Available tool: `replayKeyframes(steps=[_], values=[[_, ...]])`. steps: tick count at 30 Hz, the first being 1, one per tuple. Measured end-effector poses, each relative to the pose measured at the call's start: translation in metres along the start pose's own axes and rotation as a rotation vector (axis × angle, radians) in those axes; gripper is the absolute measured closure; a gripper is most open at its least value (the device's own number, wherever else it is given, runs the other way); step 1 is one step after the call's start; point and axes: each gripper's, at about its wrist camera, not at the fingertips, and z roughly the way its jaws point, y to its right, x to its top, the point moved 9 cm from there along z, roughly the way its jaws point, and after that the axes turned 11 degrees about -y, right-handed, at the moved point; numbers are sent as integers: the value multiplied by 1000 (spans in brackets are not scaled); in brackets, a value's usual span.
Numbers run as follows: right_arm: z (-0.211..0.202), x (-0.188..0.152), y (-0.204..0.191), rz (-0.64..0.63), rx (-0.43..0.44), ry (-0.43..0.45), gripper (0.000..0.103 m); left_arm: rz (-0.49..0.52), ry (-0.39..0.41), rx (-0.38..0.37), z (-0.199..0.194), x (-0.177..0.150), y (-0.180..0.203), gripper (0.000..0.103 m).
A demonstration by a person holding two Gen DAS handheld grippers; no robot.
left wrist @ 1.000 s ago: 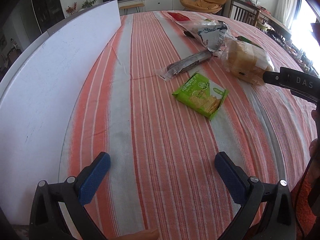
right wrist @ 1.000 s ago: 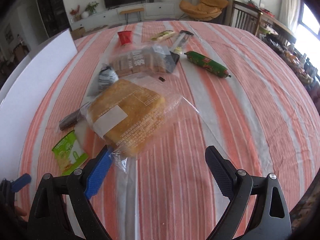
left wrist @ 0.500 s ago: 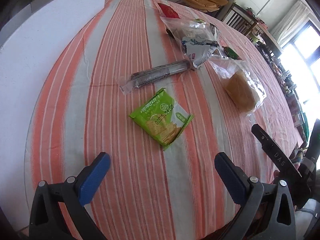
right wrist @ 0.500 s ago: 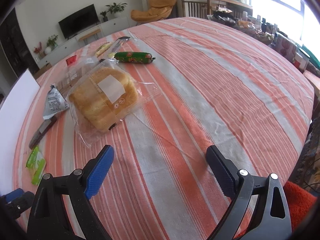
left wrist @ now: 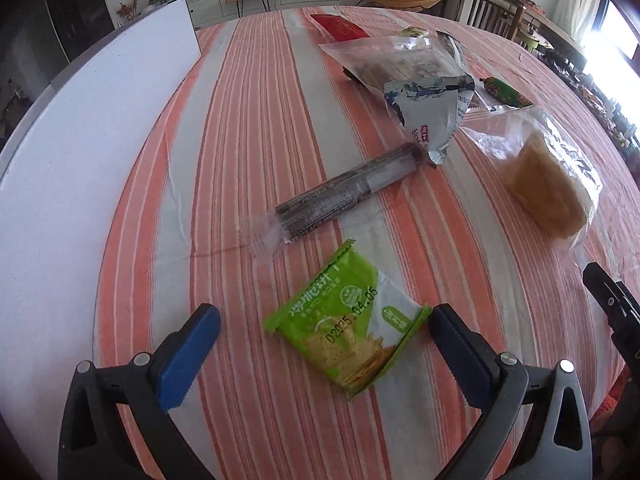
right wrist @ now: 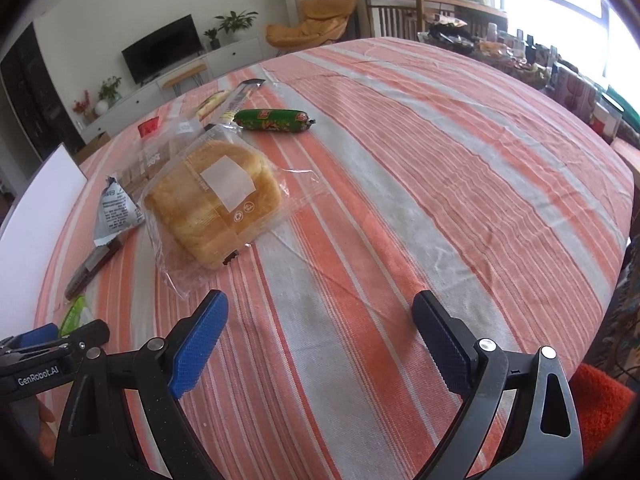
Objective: Organize snacks
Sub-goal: 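Move the left tool to the green cracker packet while the right tool approaches the bread loaf, then close the left tool on the green cracker packet while the right tool grasps the bread loaf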
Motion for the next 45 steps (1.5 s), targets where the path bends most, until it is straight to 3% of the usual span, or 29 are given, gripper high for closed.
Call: replayKeyframes(steps=[3,8,10,12,15,18,22,26,29,31,33,34,36,38,40,45], values=[[0,1,-1,1,-3,0,7,-2,-14,1,-5,-20,-23,0],[1,1,-2,-2,-13,-1,7,-42,-29,-2,-8,-26,-42,0],[1,1,-2,1,-6,0,7,-42,-22,-62,-10,-24,-35,0],[1,1,-2,2,-2,0,7,20,-11,-118,-13,-19,-20,0],[1,1,-1,6,7,2,7,89,57,-85,-18,3,-14,0],[0,1,0,12,16,5,7,178,35,-126,-7,17,1,0],[1,1,-1,3,1,3,7,302,12,-129,-4,2,20,1],[1,1,-2,9,8,5,7,411,-30,-243,-16,-27,38,1],[2,1,-3,2,-5,3,7,433,-42,-284,-24,-34,45,3],[2,1,-3,1,-9,2,7,394,-9,-234,-25,-25,39,3],[1,1,-3,4,-2,3,7,337,-4,-145,-17,-12,30,7],[1,1,-3,6,2,3,7,319,-15,-114,-12,-11,27,16],[0,1,-1,12,15,5,7,332,4,-65,-12,-12,29,22],[-1,1,1,24,36,9,7,336,29,-82,-16,-17,35,41],[-2,2,3,44,65,15,7,327,56,-81,-20,-21,37,52],[-14,5,15,138,181,5,9,261,100,-99,-21,-28,31,53]])
